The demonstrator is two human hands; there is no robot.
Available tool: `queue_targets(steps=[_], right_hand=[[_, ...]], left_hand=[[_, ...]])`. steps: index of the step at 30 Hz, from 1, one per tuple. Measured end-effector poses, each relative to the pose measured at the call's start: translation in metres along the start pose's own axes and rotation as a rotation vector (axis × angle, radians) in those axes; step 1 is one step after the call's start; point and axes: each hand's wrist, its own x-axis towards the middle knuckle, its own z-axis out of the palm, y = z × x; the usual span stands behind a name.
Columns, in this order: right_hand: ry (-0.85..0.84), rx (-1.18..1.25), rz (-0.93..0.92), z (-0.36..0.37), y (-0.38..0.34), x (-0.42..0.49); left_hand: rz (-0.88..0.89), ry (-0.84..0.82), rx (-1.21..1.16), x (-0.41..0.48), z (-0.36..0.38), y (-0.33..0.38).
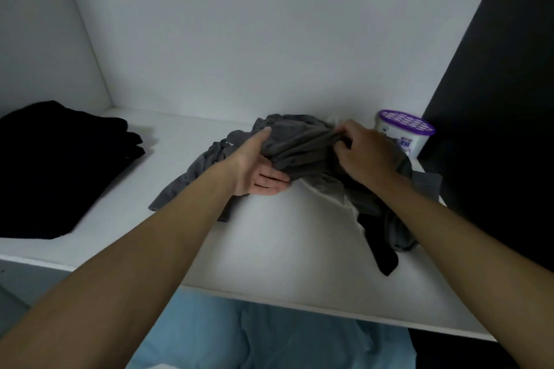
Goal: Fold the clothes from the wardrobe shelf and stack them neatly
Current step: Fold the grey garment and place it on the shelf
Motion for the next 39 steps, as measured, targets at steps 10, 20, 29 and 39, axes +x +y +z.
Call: queue_targets(steps=[10,20,29,39], right_hand=[[-0.323,-0.054,-0.181,-0.038,-0.042,-0.075],[-0.527,0.551,0.699,-0.044,-0.08,-0.035],[-0.501,0.635,0.799,0.043,-0.176,-0.094],[-0.185,0.413,0.414,0.014,-0.265,-0.238]], left_hand=[[0.274,0.106,-0.28,-0.027,0.029,-0.013],[0.438,-0.009,-0.139,-0.111,-0.021,-0.053],[0.386,-0.117,0.108,-0.17,-0.1,-0.124],[0.089,-0.14,-0.159,-0.211,-0.148,-0.214]])
